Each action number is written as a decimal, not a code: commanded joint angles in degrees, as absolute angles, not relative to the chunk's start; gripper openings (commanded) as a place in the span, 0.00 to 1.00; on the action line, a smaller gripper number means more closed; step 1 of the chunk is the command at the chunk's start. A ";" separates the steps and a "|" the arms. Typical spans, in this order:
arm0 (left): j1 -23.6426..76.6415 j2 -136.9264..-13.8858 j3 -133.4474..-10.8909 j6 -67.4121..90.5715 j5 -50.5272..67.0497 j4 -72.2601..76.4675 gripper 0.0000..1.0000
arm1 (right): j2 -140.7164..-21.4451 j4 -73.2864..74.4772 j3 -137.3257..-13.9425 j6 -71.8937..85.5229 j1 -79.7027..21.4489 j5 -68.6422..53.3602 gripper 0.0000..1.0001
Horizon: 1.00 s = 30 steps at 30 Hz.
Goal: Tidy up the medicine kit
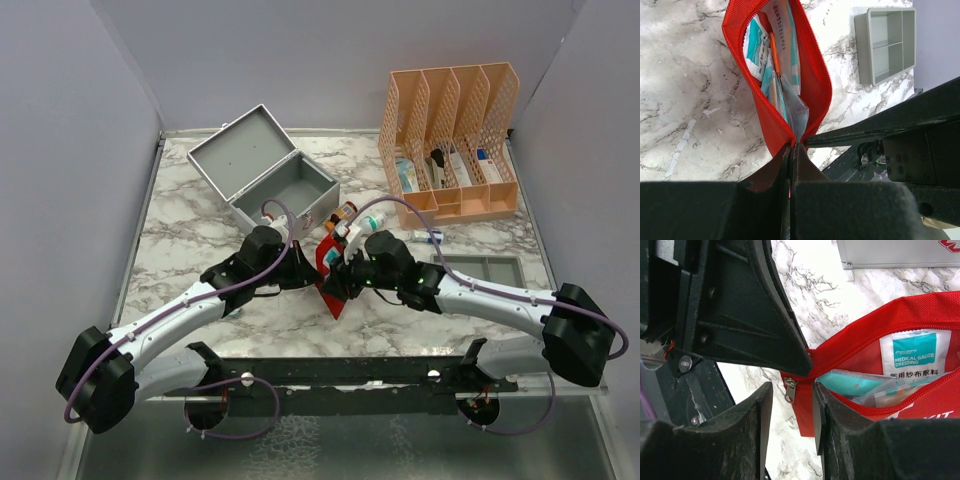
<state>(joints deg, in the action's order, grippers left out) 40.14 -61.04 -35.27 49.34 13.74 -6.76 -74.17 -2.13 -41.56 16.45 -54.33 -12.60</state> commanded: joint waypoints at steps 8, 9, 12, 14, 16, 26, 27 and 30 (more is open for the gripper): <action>40.15 -58.13 -38.03 46.88 17.27 -6.07 0.00 | -75.86 -6.69 -41.86 17.27 -54.67 -13.49 0.26; 40.14 -57.96 -38.05 46.40 17.45 -6.03 0.00 | -75.66 -6.53 -41.83 17.47 -54.67 -12.82 0.21; 40.12 -57.42 -37.85 44.61 17.69 -6.04 0.00 | -74.80 -5.97 -41.48 18.20 -54.67 -10.46 0.12; 40.17 -57.14 -37.79 43.19 18.10 -6.04 0.00 | -74.14 -5.82 -41.16 18.44 -54.67 -9.68 0.08; 40.12 -57.07 -37.92 41.53 18.59 -6.25 0.00 | -73.67 -5.17 -41.14 18.61 -54.67 -8.92 0.05; 40.17 -57.65 -39.64 37.71 17.84 -8.51 0.00 | -72.68 -4.75 -40.46 16.82 -54.67 -13.25 0.04; 40.17 -57.70 -39.69 37.71 17.91 -8.46 0.00 | -72.95 -4.67 -40.55 16.76 -54.67 -14.07 0.10; 40.16 -57.83 -39.81 37.94 18.36 -8.06 0.00 | -73.66 -4.11 -40.81 18.17 -54.67 -13.71 0.22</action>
<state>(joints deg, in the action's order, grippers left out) 40.14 -58.37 -37.76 39.07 16.34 -8.73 -73.47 -4.69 -41.15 18.00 -54.59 -12.40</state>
